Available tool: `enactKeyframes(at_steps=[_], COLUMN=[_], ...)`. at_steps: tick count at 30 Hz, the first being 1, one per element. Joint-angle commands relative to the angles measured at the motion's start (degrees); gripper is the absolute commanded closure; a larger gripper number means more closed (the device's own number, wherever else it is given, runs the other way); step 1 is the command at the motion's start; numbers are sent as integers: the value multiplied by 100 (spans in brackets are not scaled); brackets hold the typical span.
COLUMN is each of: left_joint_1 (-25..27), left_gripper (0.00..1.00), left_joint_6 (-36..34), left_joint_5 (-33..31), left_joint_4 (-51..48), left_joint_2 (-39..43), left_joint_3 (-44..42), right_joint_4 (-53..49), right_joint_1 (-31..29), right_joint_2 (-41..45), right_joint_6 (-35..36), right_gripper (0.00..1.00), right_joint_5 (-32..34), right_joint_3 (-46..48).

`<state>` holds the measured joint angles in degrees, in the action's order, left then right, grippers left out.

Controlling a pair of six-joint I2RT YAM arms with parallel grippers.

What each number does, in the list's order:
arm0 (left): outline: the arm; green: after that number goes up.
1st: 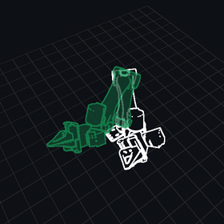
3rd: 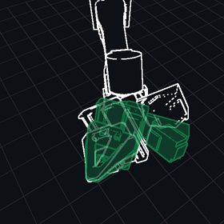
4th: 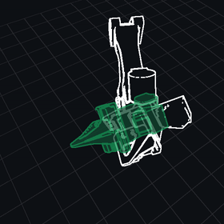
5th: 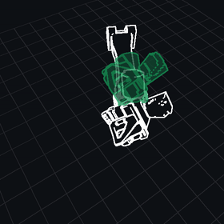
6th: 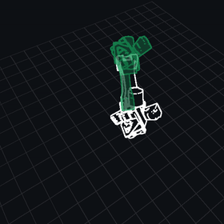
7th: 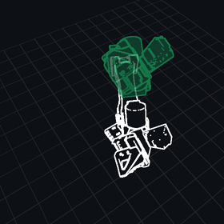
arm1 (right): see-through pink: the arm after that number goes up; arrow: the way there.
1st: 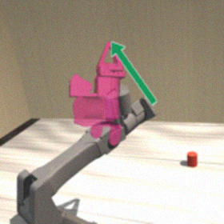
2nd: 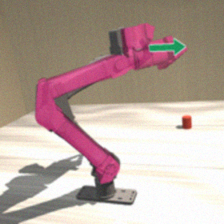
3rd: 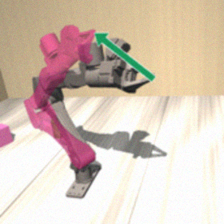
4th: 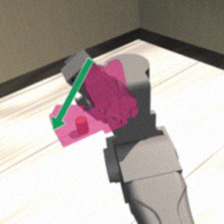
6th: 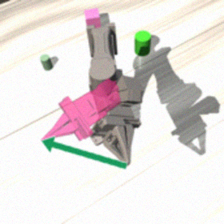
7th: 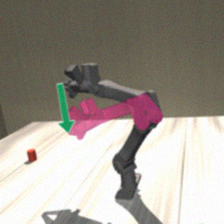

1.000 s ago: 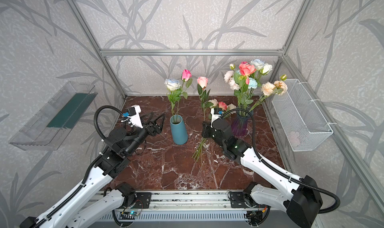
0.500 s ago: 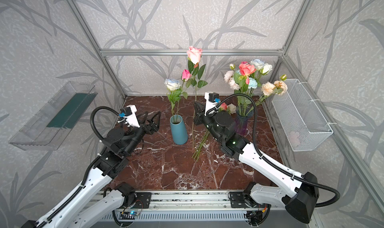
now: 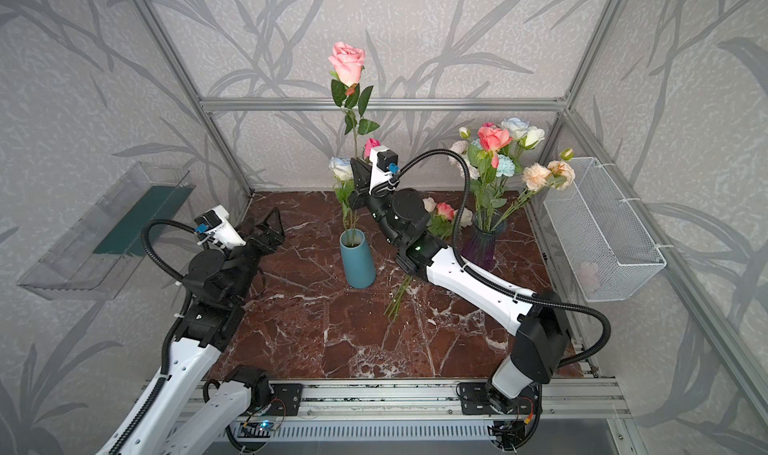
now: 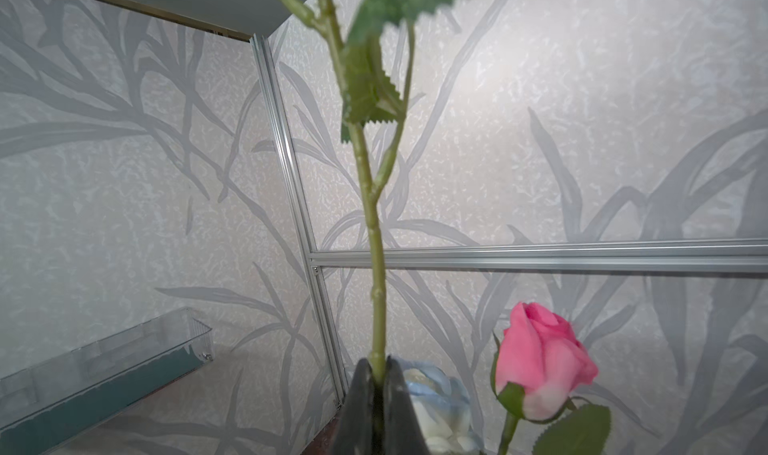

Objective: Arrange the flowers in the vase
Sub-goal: 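Lower the pink rose into the teal cup with the right gripper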

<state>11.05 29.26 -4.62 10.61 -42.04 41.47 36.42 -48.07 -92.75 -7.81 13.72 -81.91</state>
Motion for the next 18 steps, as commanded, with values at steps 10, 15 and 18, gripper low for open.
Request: enactKeyframes(at_steps=[10, 15, 18], left_joint_1=[-41, -45, -42], left_gripper=[13, 13, 13], left_joint_6=[204, 233, 239], left_joint_5=[307, 322, 335], left_joint_4=[181, 182, 213], left_joint_2=[25, -12, -17], left_joint_3=[-61, -74, -96], right_joint_4=[1018, 849, 807], right_joint_1=[-78, -103, -162], right_joint_2=[-233, -302, -324], right_joint_6=[85, -174, -381], right_gripper=[100, 99, 88], right_joint_5=[483, 542, 565], right_joint_3=[893, 1285, 1573])
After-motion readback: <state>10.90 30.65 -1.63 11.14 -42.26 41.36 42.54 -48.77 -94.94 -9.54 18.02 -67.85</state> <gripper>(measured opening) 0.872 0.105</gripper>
